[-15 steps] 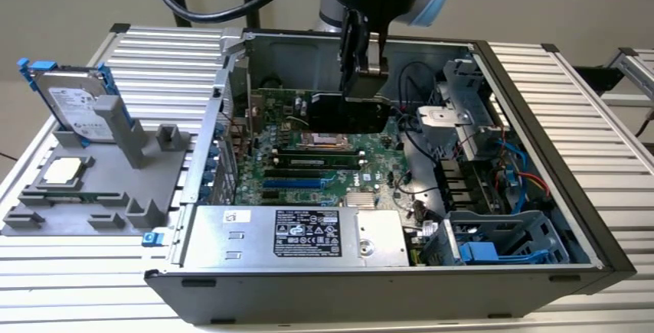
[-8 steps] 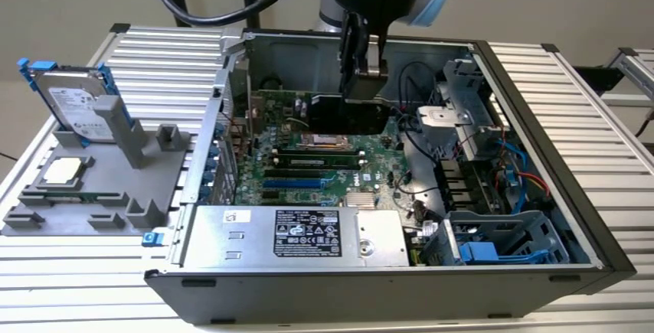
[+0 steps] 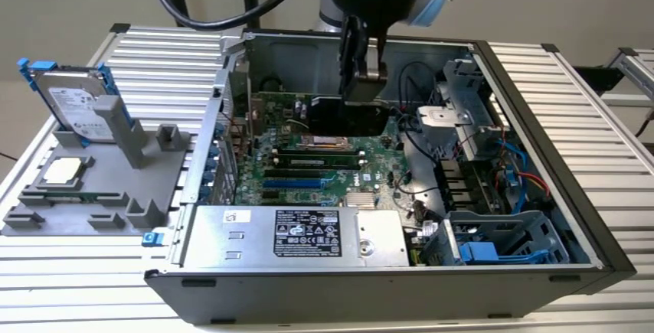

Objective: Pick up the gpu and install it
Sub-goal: 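Insert the gpu into the slot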

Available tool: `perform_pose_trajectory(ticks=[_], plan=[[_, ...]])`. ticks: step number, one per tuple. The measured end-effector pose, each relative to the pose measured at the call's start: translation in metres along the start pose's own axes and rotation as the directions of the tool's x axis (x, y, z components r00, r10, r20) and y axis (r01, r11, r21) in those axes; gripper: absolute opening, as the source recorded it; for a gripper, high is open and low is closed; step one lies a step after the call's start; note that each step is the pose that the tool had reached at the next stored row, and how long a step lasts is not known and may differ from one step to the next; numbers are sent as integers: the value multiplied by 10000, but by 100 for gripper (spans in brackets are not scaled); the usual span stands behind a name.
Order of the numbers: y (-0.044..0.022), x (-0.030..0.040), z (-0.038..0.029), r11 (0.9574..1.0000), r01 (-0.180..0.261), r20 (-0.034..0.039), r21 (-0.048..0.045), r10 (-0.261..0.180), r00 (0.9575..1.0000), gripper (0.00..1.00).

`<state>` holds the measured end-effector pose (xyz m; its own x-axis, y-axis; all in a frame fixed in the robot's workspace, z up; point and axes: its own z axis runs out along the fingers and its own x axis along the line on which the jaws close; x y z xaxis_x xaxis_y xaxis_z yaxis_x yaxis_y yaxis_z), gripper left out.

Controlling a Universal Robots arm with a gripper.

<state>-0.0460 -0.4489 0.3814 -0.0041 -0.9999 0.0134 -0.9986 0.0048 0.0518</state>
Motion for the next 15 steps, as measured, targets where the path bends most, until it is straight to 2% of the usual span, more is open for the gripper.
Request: perform_pose_trajectory(ticks=[15], plan=[[-10,-41,106,9997,-243,20,-1,243,9997,0]])
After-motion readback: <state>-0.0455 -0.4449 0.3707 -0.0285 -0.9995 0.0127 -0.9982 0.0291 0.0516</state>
